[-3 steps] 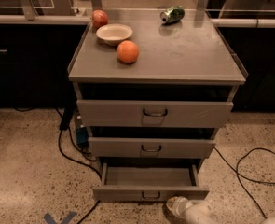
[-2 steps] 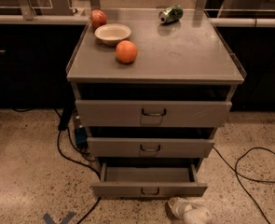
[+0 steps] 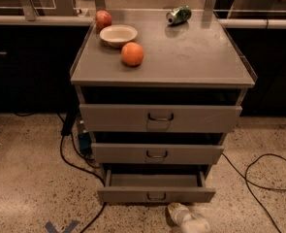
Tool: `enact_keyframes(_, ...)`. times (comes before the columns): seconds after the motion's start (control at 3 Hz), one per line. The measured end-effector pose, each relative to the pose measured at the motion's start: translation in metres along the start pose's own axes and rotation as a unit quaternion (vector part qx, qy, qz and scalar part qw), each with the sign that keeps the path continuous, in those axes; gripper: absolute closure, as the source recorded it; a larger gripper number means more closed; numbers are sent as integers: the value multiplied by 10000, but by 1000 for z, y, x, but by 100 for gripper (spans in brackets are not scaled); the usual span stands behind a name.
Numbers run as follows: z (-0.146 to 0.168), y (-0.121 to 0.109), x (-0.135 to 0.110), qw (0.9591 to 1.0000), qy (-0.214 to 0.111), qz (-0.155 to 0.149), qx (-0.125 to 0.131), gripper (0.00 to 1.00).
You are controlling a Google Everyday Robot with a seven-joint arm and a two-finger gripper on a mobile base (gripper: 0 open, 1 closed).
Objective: Close bottom drawer
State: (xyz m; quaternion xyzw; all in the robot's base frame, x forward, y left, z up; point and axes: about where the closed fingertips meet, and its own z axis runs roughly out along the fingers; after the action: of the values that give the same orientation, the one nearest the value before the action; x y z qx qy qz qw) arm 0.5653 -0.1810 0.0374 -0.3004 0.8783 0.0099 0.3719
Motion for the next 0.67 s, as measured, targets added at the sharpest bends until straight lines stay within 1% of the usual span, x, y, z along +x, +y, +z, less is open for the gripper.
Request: enact_keyframes(0.67,-1,-1,2,10000,30,-20,-15,36)
